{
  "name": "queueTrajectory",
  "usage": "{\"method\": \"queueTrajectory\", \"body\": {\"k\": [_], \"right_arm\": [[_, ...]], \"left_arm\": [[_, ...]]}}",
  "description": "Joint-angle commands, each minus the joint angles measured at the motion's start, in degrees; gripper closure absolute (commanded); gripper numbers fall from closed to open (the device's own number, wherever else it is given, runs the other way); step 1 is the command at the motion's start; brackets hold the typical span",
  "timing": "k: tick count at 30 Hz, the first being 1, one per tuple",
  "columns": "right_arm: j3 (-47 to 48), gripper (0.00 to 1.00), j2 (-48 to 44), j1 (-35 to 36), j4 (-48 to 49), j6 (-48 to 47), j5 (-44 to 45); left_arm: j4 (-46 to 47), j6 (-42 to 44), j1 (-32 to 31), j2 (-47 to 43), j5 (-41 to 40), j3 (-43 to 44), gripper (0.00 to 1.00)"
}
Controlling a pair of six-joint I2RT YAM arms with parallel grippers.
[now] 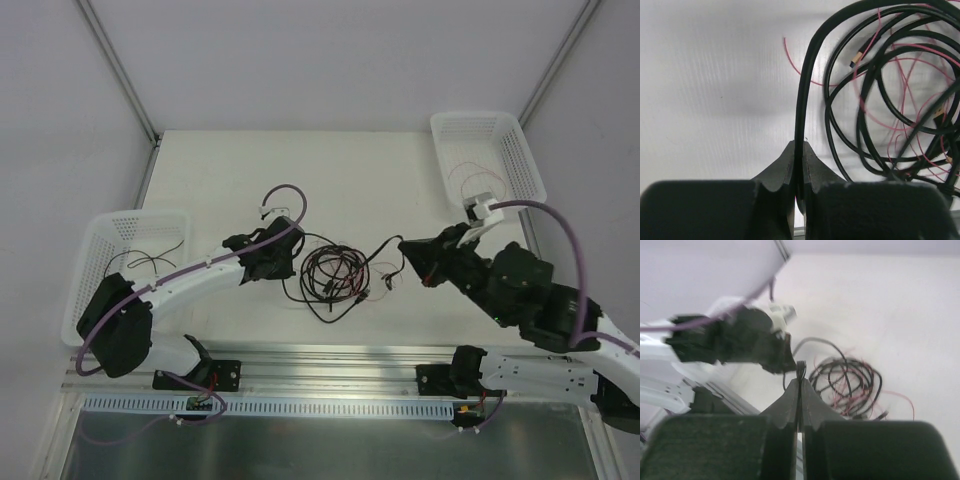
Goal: Untangle the cables
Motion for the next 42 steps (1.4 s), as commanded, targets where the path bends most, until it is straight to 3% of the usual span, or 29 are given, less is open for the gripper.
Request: {"method": "queueTrajectory", "body": {"k": [1, 6, 12, 14, 15, 19, 23, 30, 36, 42], "right_arm": [[12.2, 0.99, -0.6, 0.3, -6.9, -9.6, 1.4], [21.9, 0.99, -1.3, 0.2, -6.0, -16.1, -3.4], [25.6, 0.99, -1.7, 0.3, -3.7, -19.1, -4.2], [24.4, 0.99, -1.1, 0.3, -4.1, -19.3, -3.5], [23.6, 0.99, -0.9, 0.2, -4.2, -19.3, -3.1], [18.8, 0.99, 0.5, 0.3, -4.7, -18.4, -2.1], [14.4, 0.99, 3.5, 0.2, -4.5, -17.1, -1.0], [11.4, 0.99, 8.1, 0.2, -1.7, -15.3, -2.6], [11.3, 0.99, 12.0, 0.3, 0.5, -13.9, -6.0], [11.6, 0.99, 15.0, 0.3, 2.2, -13.0, -8.5]], "left_arm": [[0.1, -1.9, 0.5, 2.2, -1.4, -0.6, 1.00], [0.2, -3.6, 0.5, 7.5, -0.9, -0.2, 1.00], [1.0, -3.6, 0.5, 8.7, 0.4, 0.0, 0.99], [1.3, -3.2, 0.5, 6.0, 1.4, -0.2, 0.88], [1.8, -2.8, 0.5, 4.8, 1.7, -0.3, 0.70], [2.1, -0.4, 0.3, -4.0, 3.3, -0.6, 0.22], [2.8, 4.0, -0.2, -10.8, 6.8, -0.2, 0.04], [11.3, 15.8, -4.6, -20.4, 15.0, -2.5, 0.01], [28.5, 20.3, -8.6, -29.2, 20.0, -9.5, 0.01], [41.1, 26.3, -10.8, -31.1, 25.9, -13.5, 0.01]]}}
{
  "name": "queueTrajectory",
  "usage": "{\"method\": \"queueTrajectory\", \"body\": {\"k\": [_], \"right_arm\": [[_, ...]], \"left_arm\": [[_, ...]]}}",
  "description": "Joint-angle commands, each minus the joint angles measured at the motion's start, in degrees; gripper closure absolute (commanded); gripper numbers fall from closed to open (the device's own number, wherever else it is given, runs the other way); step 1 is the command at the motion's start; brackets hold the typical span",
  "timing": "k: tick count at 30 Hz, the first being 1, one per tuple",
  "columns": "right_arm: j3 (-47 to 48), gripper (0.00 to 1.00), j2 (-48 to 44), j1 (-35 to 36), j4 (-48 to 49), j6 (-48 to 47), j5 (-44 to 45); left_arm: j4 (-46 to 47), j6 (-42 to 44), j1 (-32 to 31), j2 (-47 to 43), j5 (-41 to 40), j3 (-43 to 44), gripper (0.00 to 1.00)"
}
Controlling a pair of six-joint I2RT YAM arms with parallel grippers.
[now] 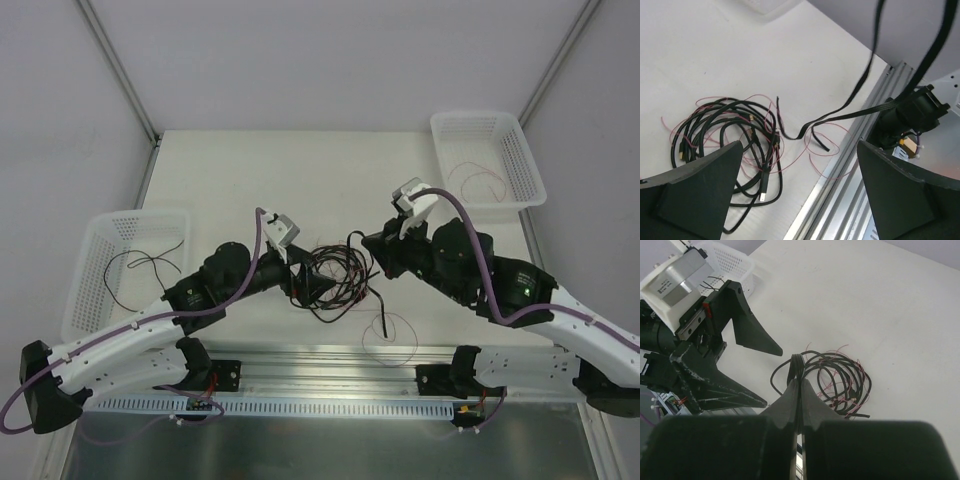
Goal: Untangle the cables
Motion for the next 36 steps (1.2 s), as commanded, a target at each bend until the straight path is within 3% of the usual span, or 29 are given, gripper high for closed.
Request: {"method": "queueTrajectory", "body": {"k": [1, 11, 22, 24, 26, 27, 30, 32, 33, 34, 36], "right_arm": [[1.2, 0.99, 1.5, 0.3, 4.5, 1.3, -2.5], [3.1, 0.99, 5.8, 0.3, 6.4, 1.1, -4.7], [4.8, 0.99, 9.4, 0.0, 8.3, -0.5, -2.5], [4.8, 0.99, 9.5, -0.1, 8.5, -0.5, -1.3], [4.2, 0.99, 9.5, -0.1, 8.6, 0.2, 1.0], [4.1, 0.99, 9.5, -0.2, 8.7, 0.6, 2.6], [3.1, 0.99, 9.1, -0.1, 9.2, 1.4, 5.3], [2.0, 0.99, 8.6, -0.3, 9.6, 3.4, 6.4], [1.7, 0.99, 8.5, -0.3, 9.8, 3.7, 7.4], [1.4, 0.99, 8.3, -0.2, 9.9, 4.0, 7.7], [0.9, 0.99, 8.0, -0.2, 10.0, 4.6, 8.2]], "left_arm": [[13.6, 6.3, -1.0, -0.4, 5.9, -1.6, 0.01], [16.9, 15.1, -2.8, 5.0, 9.8, 2.2, 0.01], [18.3, 11.9, -5.9, 9.5, 12.2, 2.8, 0.01], [19.0, 10.8, -6.0, 10.1, 10.8, 2.5, 0.05], [18.9, 9.0, -6.1, 10.7, 7.5, 2.5, 0.14], [18.9, 8.4, -6.1, 10.8, 6.0, 2.5, 0.26], [18.9, 5.0, -6.1, 11.2, -0.7, 2.6, 0.47], [18.9, 3.1, -6.1, 11.6, -3.1, 3.2, 0.56], [18.8, 2.3, -6.1, 11.7, -3.7, 3.5, 0.63], [18.7, 0.8, -6.1, 11.9, -5.5, 3.6, 0.77], [18.2, -0.1, -6.1, 12.3, -8.0, 4.3, 0.91]]}}
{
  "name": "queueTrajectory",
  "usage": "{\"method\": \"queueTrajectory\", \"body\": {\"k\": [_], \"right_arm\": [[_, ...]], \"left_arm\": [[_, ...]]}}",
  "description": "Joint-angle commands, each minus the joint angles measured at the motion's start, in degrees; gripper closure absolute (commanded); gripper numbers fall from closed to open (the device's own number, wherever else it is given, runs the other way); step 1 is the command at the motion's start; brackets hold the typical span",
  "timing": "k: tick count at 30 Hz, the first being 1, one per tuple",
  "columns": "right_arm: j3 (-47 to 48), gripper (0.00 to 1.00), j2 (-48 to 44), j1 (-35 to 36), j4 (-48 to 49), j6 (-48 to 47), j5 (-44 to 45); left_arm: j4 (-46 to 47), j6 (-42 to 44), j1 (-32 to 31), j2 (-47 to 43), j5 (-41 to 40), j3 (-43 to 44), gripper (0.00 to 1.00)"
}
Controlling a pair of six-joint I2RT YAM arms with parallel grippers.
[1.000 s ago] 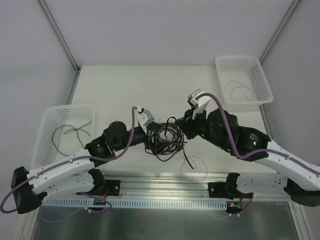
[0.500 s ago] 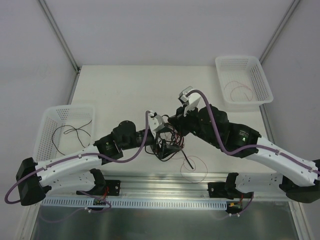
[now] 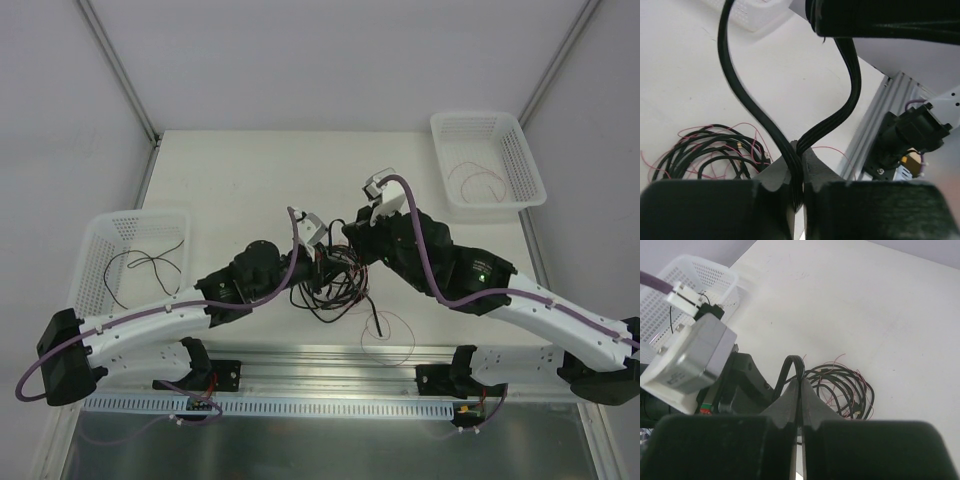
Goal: Untangle the cables
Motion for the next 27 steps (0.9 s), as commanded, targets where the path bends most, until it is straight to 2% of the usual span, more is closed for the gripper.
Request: {"method": "queueTrajectory", "body": {"k": [1, 5, 8, 9, 11, 12, 14, 20, 27], "right_arm": [[-0.7, 0.99, -1.7, -0.2, 3.2, 2.5, 3.6], [-2.3, 0.97, -3.4, -0.1, 2.8, 3.7, 4.2], [-3.8, 0.77, -6.5, -0.1, 2.2, 4.6, 3.8], [-4.5, 0.58, -7.5, -0.1, 1.9, 4.6, 3.3], [-5.6, 0.41, -10.9, -0.2, 1.8, 4.1, 3.0], [-6.1, 0.29, -12.1, -0.1, 1.7, 3.8, 2.9], [-7.6, 0.18, -16.0, -0.2, 0.8, 2.7, 3.1], [-12.5, 0.08, -27.0, -0.1, -3.4, 1.8, 5.5], [-18.7, 0.05, -34.5, -0.2, -10.9, 5.7, 8.5]], "left_arm": [[2.5, -4.4, -0.5, 0.1, -6.8, 3.1, 1.00], [1.1, -5.0, -0.5, -0.5, -8.1, 4.7, 1.00], [-4.3, -4.2, -0.5, -0.4, -8.9, 9.0, 1.00], [-5.4, -3.9, -0.5, -0.4, -8.9, 10.1, 1.00], [-7.1, -3.2, -0.5, -0.2, -9.8, 13.0, 1.00], [-9.1, -3.0, -0.5, 0.0, -10.4, 14.2, 1.00], [-13.1, -1.3, -0.3, 1.0, -12.3, 18.2, 1.00], [-17.9, -0.5, 2.7, 1.9, -13.5, 27.0, 1.00], [-27.9, -3.2, 15.4, 1.3, -12.6, 35.4, 1.00]]}}
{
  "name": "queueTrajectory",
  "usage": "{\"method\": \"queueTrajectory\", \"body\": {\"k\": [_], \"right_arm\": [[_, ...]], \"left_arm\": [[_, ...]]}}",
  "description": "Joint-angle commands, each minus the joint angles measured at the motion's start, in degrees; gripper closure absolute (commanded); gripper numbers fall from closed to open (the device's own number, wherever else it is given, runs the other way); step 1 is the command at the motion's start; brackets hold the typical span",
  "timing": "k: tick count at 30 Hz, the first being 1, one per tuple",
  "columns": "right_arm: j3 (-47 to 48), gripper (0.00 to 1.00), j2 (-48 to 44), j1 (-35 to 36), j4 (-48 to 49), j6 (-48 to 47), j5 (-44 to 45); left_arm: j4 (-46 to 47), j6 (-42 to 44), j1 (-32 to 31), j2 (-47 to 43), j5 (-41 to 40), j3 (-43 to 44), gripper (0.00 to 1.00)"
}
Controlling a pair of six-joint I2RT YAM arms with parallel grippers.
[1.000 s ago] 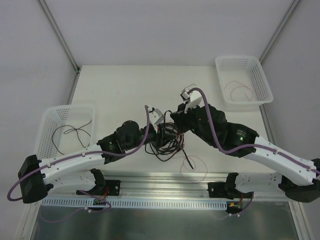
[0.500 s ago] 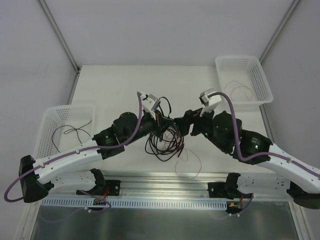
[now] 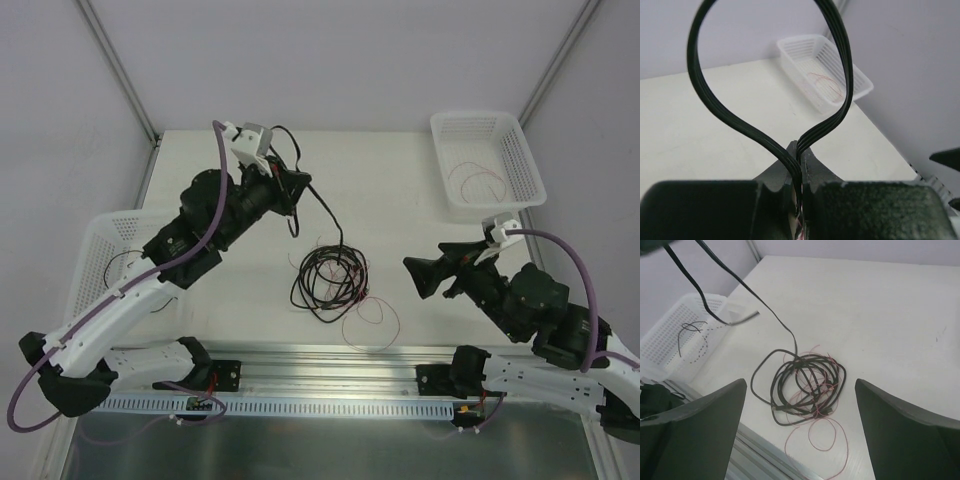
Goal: Untangle the cables
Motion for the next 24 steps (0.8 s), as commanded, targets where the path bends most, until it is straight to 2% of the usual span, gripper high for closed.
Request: {"method": "queueTrajectory", "body": {"k": [1, 3, 6, 7, 12, 16, 17, 20, 21, 24], "right_arm": [[-2.4, 0.05, -1.3, 0.0, -5.7, 3.1, 2.8], [-3.3, 0.05, -1.9, -0.1, -8.3, 5.0, 3.0], [-5.3, 0.05, -3.2, -0.1, -10.9, 7.8, 2.4], [-6.7, 0.05, -4.4, 0.0, -11.3, 9.0, 2.1], [-10.1, 0.05, -7.5, 0.0, -13.1, 11.3, 1.2], [-10.5, 0.04, -9.0, -0.1, -14.7, 12.1, 1.0], [-10.6, 0.04, -9.5, 0.0, -15.1, 12.0, 1.0], [-10.7, 0.03, -10.0, 0.0, -15.4, 11.4, 0.9], [-10.8, 0.03, -10.0, 0.0, -15.4, 10.9, 0.2], [-10.9, 0.03, -10.1, -0.1, -15.4, 10.4, -1.5]], "left_arm": [[-5.4, -0.9, 5.9, -1.7, -1.9, 4.7, 1.00], [-7.6, -0.8, 8.5, -2.9, -2.7, 4.8, 1.00], [-11.9, -1.3, 16.4, -5.4, -3.5, 4.8, 1.00], [-13.1, -1.3, 20.0, -6.8, -4.7, 4.5, 1.00], [-19.7, 0.5, 30.3, -10.7, -12.6, 3.0, 1.00], [-22.0, 3.2, 41.7, -13.4, -16.5, -0.6, 1.00], [-22.3, 3.4, 47.4, -13.8, -15.6, -1.2, 1.00], [-23.0, 2.8, 56.3, -14.6, -12.5, -3.8, 1.00], [-23.1, 2.3, 61.1, -14.4, -11.9, -5.5, 1.00], [-21.8, 2.7, 64.7, -13.3, -18.1, -10.3, 1.00]]}}
